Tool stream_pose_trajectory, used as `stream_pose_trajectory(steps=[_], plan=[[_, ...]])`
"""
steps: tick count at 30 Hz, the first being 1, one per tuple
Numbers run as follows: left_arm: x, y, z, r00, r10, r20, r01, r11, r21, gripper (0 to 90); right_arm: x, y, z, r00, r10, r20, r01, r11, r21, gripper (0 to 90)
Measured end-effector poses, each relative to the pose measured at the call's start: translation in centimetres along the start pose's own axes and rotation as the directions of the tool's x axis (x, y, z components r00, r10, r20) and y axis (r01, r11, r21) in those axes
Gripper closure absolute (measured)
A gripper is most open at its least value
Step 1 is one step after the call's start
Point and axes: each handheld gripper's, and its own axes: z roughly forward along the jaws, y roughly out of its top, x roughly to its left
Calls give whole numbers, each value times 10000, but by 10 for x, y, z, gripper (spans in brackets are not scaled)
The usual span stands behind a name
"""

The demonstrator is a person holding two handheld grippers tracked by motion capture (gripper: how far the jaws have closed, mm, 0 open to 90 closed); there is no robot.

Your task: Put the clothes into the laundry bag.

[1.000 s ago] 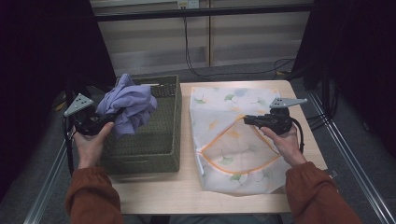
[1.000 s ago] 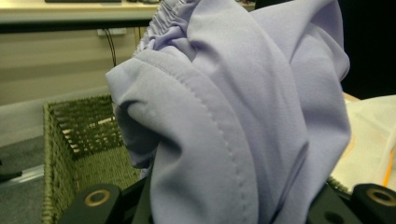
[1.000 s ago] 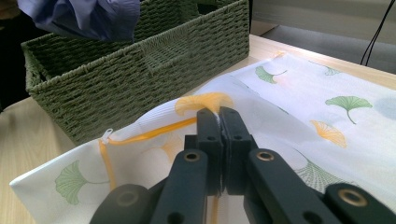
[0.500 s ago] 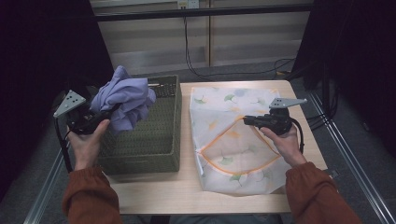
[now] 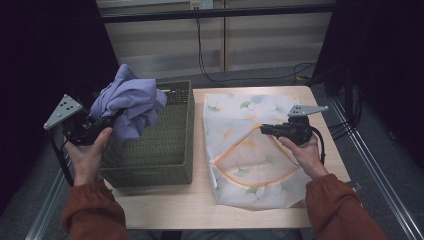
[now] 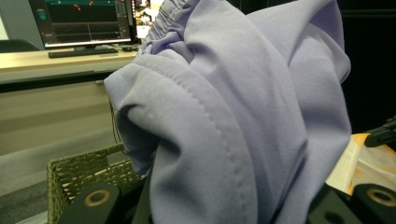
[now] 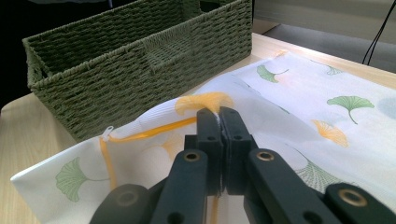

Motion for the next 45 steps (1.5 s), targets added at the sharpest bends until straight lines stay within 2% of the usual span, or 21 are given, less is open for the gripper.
stream_pose_trajectory(steps=[2, 4, 6, 11, 12, 14, 15, 17, 19, 21, 22, 25, 27, 33, 35, 40, 44, 45], plan=[[-1, 1, -1, 9999, -114, 64, 115, 9999, -46, 752, 0, 0, 0, 10000, -3, -4, 3, 10000, -6, 886], [-6, 4, -1, 10000, -29, -23, 29, 10000, 46, 752, 0, 0, 0, 10000, 4, -19, -4, 10000, 8, 886], [-10, 7, -2, 9999, 73, 109, -72, 10000, -65, 752, 0, 0, 0, 10000, 3, -32, -3, 10000, 22, 886], [-21, 13, -2, 9996, 234, 132, -231, 9994, -238, 752, 1, 1, -1, 10000, -42, -80, 42, 10000, 9, 886], [-22, 14, -2, 9994, 234, 259, -228, 9995, -237, 752, 1, 1, -1, 10000, -36, -80, 36, 10000, 10, 886], [-26, 15, -1, 9987, 464, 213, -461, 9988, -162, 752, 1, 1, -1, 9999, -63, -85, 63, 10000, 8, 886], [-27, 16, -1, 9970, 755, 145, -755, 9971, 4, 752, 1, 1, -1, 9999, -63, -85, 63, 10000, 8, 886], [-31, 17, 0, 9975, 593, 390, -591, 9982, -81, 752, 0, 1, -1, 10000, -49, -72, 49, 10000, -7, 886], [-35, 19, 1, 9966, 699, 443, -695, 9975, -117, 751, 0, 1, -1, 10000, -42, -64, 42, 10000, -9, 886], [-38, 21, 1, 9961, 598, 655, -583, 9980, -243, 752, 1, 1, -1, 10000, -39, -68, 39, 10000, 14, 887], [-39, 22, 1, 9953, 751, 614, -737, 9970, -254, 751, 1, 0, 0, 10000, -59, -69, 59, 10000, 24, 886], [-44, 25, -1, 9939, 851, 707, -827, 9959, -363, 751, 1, 0, 1, 9999, -66, -89, 66, 10000, 71, 886], [-46, 26, 0, 9935, 810, 795, -780, 9962, -398, 751, 1, 1, 1, 9999, -85, -95, 85, 9999, 61, 886], [-53, 28, 3, 9900, 1040, 948, -1016, 9944, -301, 750, 1, 1, -1, 9999, -95, -77, 95, 9999, 32, 887], [-58, 29, 5, 9896, 988, 1044, -957, 9948, -348, 749, 1, 1, 0, 9999, -122, -106, 122, 9999, 45, 887], [-70, 35, 7, 9817, 1279, 1408, -1222, 9913, -485, 749, 1, 1, 0, 9999, -85, -149, 86, 9999, 60, 886], [-80, 38, 9, 9744, 1359, 1791, -1272, 9901, -596, 749, 1, 2, 0, 9999, -77, -154, 78, 10000, 58, 887], [-82, 37, 10, 9728, 1286, 1924, -1177, 9908, -673, 749, 1, 2, 0, 9998, -94, -156, 95, 9999, 78, 886]])
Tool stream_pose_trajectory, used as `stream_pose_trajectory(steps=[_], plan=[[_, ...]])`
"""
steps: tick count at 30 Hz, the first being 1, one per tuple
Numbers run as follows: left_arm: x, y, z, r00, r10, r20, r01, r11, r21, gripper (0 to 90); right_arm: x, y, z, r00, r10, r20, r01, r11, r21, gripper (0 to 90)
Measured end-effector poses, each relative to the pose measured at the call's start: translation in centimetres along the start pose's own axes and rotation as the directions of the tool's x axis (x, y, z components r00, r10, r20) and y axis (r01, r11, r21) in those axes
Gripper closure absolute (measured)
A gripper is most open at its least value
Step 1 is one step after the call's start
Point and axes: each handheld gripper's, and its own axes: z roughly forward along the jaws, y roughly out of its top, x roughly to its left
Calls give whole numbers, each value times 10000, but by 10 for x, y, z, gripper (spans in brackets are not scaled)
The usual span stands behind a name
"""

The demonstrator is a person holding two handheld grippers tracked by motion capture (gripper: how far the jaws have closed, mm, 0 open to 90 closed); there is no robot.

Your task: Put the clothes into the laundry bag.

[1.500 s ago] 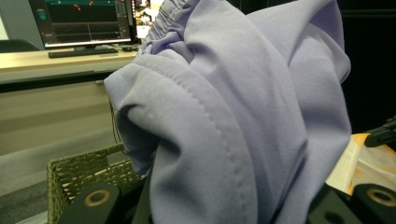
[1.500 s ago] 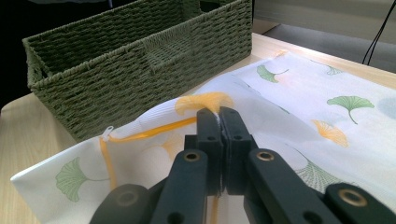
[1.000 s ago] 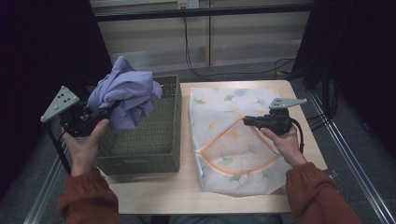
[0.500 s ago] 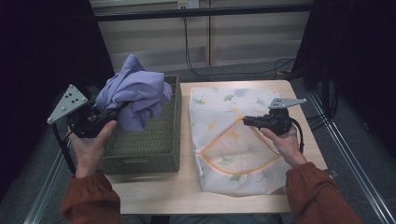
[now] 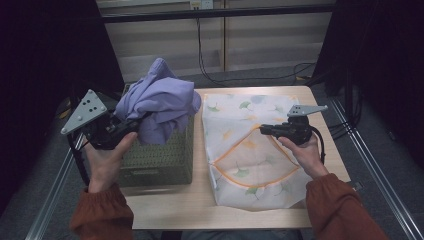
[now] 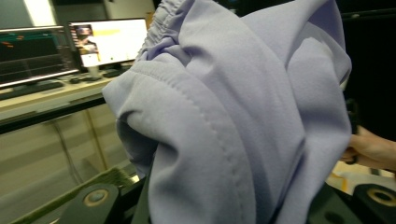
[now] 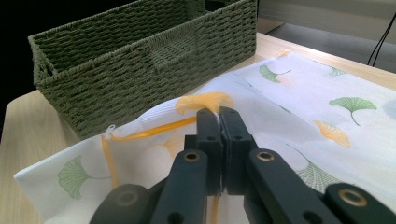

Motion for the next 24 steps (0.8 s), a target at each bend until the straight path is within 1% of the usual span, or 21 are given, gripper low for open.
stream_pose_trajectory(steps=[1, 2, 3, 4, 6, 8, 9, 10, 11, 12, 13, 14, 15, 16, 18, 19, 20, 21, 23, 24], plan=[[-3, 0, 1, 10000, 85, -17, -85, 9999, -89, 749, 0, 0, 0, 10000, -1, 9, 1, 10000, 5, 886], [-5, 1, 3, 10000, 46, 38, -45, 9999, -111, 749, 0, 0, 0, 10000, 12, 13, -12, 10000, -1, 886], [-4, 1, 4, 9996, 256, 153, -256, 9997, 23, 749, 0, 0, 0, 10000, 0, -7, 0, 10000, 1, 887], [-6, 1, 6, 9994, 299, 149, -299, 9996, -6, 749, 0, 0, 0, 10000, 0, -7, 0, 10000, 1, 887], [-11, 1, 10, 9996, 228, 177, -228, 9997, 6, 749, 1, 0, 1, 10000, -3, -4, 3, 10000, 12, 886], [-13, 1, 13, 9991, 317, 285, -318, 9995, 46, 749, 1, 0, 1, 10000, -19, -22, 19, 10000, 26, 886], [-16, 2, 15, 9984, 387, 408, -395, 9991, 174, 749, 1, 0, 1, 10000, -9, 1, 9, 10000, 6, 886], [-16, 2, 15, 9984, 387, 408, -395, 9991, 174, 749, 1, 0, 1, 10000, -9, 1, 9, 10000, 6, 886], [-18, 2, 18, 9978, 441, 504, -451, 9988, 203, 749, 1, 0, 1, 10000, -11, 13, 11, 10000, -4, 886], [-18, 2, 18, 9978, 441, 504, -451, 9988, 203, 750, 1, 0, 1, 10000, -11, 13, 11, 10000, -4, 886], [-20, 1, 20, 9984, 294, 481, -300, 9995, 105, 749, 1, 0, 1, 10000, -39, -6, 39, 10000, 22, 886], [-21, 1, 20, 9978, 370, 550, -383, 9990, 236, 749, 1, 0, 1, 10000, -39, -6, 39, 10000, 22, 886], [-22, 1, 22, 9976, 345, 605, -356, 9992, 180, 749, 1, 0, 2, 10000, -28, -9, 28, 10000, 25, 886], [-23, 1, 23, 9974, 398, 594, -414, 9988, 250, 750, 2, 0, 2, 10000, -37, -31, 37, 10000, 33, 886], [-26, 1, 26, 9969, 365, 693, -379, 9991, 203, 750, 2, 0, 3, 10000, -47, -47, 47, 10000, 54, 886], [-27, 0, 28, 9969, 283, 732, -298, 9994, 196, 750, 2, 0, 4, 10000, -45, -47, 45, 10000, 75, 886], [-28, 0, 29, 9967, 356, 733, -377, 9989, 266, 750, 2, 0, 4, 10000, -46, -49, 46, 10000, 71, 886], [-30, -1, 33, 9965, 309, 771, -343, 9985, 436, 749, 2, 0, 3, 10000, -37, -22, 37, 10000, 43, 886], [-31, -2, 35, 9963, 239, 829, -274, 9988, 414, 750, 2, 0, 3, 10000, -24, -12, 24, 10000, 31, 886], [-31, -3, 36, 9949, 342, 949, -389, 9981, 481, 749, 2, 0, 3, 10000, -6, -30, 6, 10000, 27, 886]])
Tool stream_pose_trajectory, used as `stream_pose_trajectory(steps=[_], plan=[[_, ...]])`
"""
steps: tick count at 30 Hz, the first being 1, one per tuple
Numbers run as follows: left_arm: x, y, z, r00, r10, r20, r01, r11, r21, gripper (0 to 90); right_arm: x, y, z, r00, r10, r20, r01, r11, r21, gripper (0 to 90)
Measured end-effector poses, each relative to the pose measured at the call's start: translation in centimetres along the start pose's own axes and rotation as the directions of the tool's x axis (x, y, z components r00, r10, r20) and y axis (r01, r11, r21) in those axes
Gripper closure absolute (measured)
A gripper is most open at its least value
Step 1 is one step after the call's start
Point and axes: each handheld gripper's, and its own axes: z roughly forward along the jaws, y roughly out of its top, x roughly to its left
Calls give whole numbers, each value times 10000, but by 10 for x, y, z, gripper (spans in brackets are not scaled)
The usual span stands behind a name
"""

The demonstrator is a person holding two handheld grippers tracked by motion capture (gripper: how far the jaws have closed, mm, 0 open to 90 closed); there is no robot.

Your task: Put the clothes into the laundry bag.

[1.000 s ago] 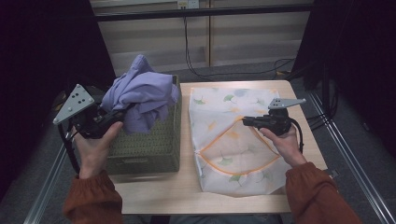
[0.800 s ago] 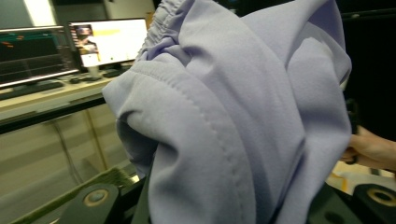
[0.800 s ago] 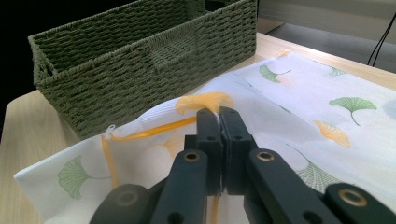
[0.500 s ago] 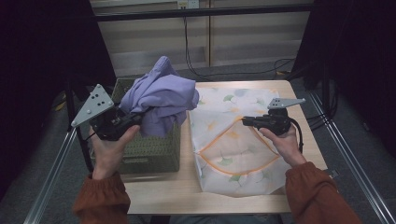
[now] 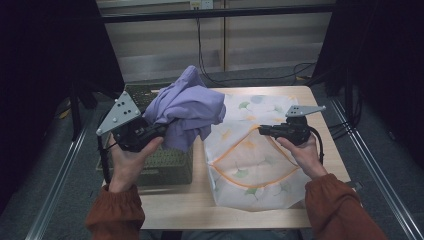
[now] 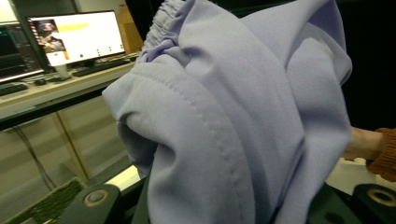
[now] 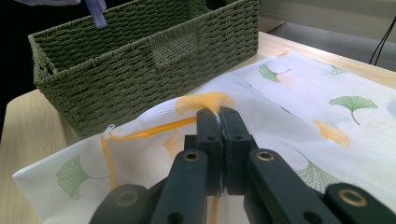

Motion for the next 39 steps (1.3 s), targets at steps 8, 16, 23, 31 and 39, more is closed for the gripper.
stream_pose_trajectory(steps=[8, 16, 23, 31, 39], plan=[[-12, -1, 13, 9996, -57, 286, 58, 10000, -38, 749, 0, 0, 0, 10000, 6, -44, -6, 10000, -11, 886], [-19, -1, 22, 9979, 53, 641, -57, 10000, 62, 749, 1, 1, 0, 10000, -9, -73, 8, 10000, -60, 886], [-26, -2, 33, 9941, 88, 1080, -120, 9995, 293, 749, 3, 0, 2, 10000, -45, -39, 45, 10000, 45, 886], [-39, -9, 53, 9887, 78, 1496, -169, 9981, 598, 749, 2, 1, 1, 10000, -45, -51, 45, 10000, -49, 886], [-45, -12, 63, 9826, -79, 1858, -43, 9978, 655, 748, 4, 4, -1, 9999, -70, 84, 72, 9999, -151, 887]])
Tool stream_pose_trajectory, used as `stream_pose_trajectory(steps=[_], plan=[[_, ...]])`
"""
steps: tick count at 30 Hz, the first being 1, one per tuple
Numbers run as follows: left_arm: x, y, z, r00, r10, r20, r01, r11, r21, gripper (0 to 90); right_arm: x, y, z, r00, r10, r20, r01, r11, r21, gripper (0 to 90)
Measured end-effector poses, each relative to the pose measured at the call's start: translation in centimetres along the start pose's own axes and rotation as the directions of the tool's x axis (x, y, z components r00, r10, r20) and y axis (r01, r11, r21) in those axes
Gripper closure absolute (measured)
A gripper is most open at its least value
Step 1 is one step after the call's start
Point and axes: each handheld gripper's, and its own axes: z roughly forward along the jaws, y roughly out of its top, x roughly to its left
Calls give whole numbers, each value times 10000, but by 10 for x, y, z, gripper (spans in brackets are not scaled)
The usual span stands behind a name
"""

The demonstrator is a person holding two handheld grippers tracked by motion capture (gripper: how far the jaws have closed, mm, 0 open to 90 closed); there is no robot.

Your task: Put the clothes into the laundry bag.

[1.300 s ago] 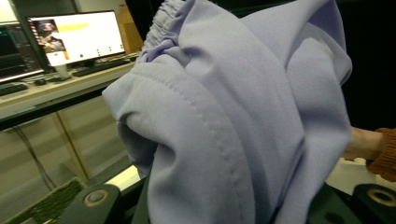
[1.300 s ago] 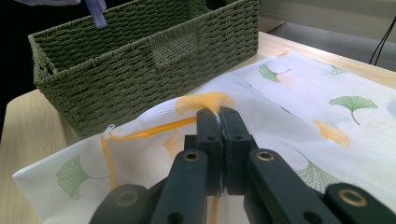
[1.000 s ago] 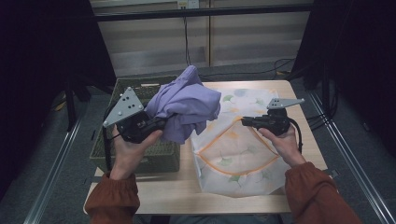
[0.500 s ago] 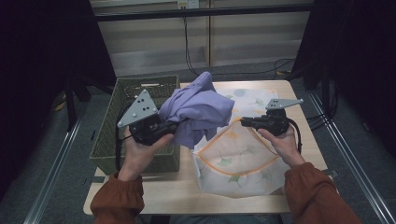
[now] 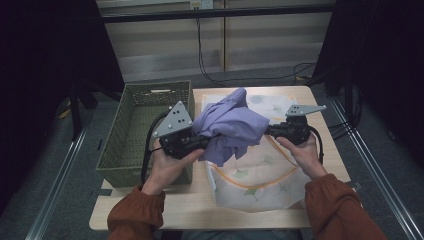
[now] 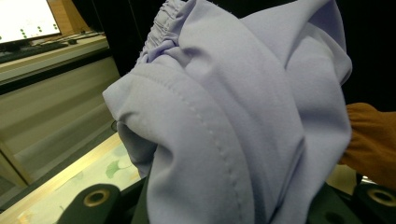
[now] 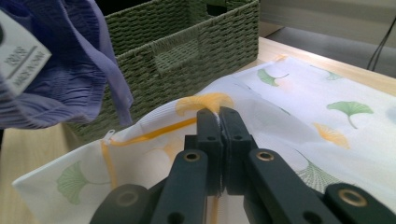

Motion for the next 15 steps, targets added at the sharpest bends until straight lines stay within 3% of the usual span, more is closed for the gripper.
stream_pose_trajectory(steps=[4, 15], plan=[[-2, 0, 2, 9999, -126, 2, 126, 9999, -103, 748, 0, 1, 0, 10000, 15, 52, -14, 10000, -63, 887], [-14, -3, 18, 9979, 98, 645, -117, 9995, 294, 748, -4, 3, 4, 9999, 135, 100, -133, 9997, -181, 887]])
